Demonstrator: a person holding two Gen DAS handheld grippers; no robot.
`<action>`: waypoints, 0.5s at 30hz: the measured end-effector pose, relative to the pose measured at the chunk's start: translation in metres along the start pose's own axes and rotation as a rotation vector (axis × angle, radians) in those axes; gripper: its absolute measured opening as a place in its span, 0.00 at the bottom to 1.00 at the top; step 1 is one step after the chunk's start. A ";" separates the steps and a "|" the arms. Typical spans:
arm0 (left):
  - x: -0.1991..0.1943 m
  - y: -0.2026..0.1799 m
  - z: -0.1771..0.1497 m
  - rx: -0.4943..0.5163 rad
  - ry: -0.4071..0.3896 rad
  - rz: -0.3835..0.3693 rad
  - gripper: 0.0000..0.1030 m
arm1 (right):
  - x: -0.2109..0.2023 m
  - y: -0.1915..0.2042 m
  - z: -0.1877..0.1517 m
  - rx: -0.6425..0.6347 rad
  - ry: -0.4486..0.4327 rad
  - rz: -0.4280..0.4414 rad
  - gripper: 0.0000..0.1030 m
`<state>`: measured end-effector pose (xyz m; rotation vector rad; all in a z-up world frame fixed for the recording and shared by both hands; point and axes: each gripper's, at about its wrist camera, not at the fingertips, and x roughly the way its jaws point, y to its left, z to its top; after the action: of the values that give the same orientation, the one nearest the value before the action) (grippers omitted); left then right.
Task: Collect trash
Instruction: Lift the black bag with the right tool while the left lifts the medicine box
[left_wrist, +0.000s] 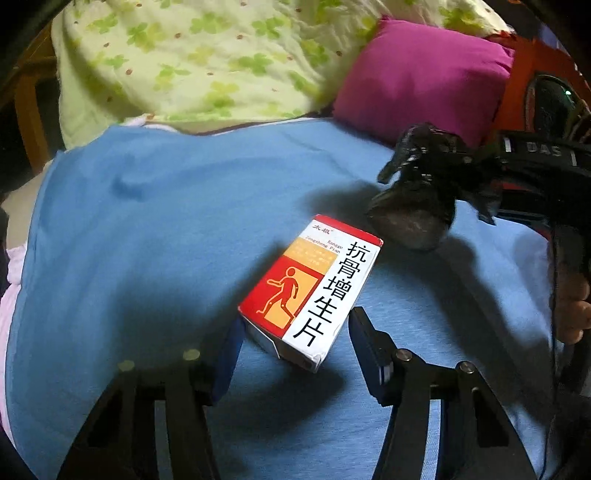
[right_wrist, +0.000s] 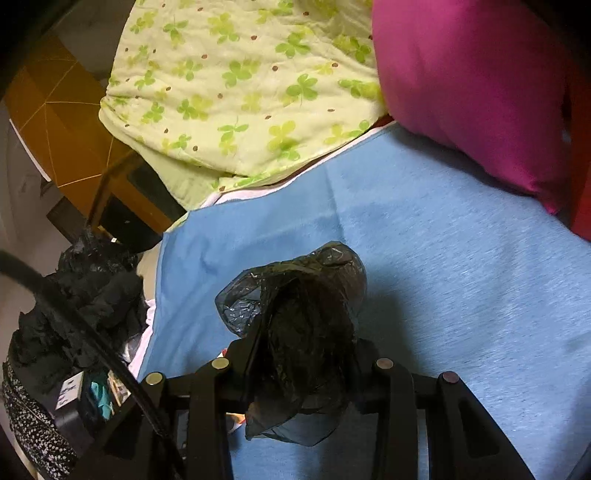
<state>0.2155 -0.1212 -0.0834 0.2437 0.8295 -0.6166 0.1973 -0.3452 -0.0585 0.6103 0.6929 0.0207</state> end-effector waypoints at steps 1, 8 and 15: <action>-0.001 -0.002 0.001 0.004 0.001 0.008 0.58 | -0.003 0.001 0.000 -0.013 -0.008 -0.011 0.39; -0.022 -0.017 0.002 -0.013 -0.025 0.096 0.58 | -0.031 0.011 -0.003 -0.087 -0.052 -0.026 0.39; -0.076 -0.047 -0.007 -0.034 -0.085 0.270 0.58 | -0.086 0.017 -0.013 -0.131 -0.129 -0.016 0.39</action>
<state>0.1441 -0.1246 -0.0298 0.2908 0.7101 -0.3565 0.1262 -0.3429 -0.0062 0.4756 0.5665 0.0122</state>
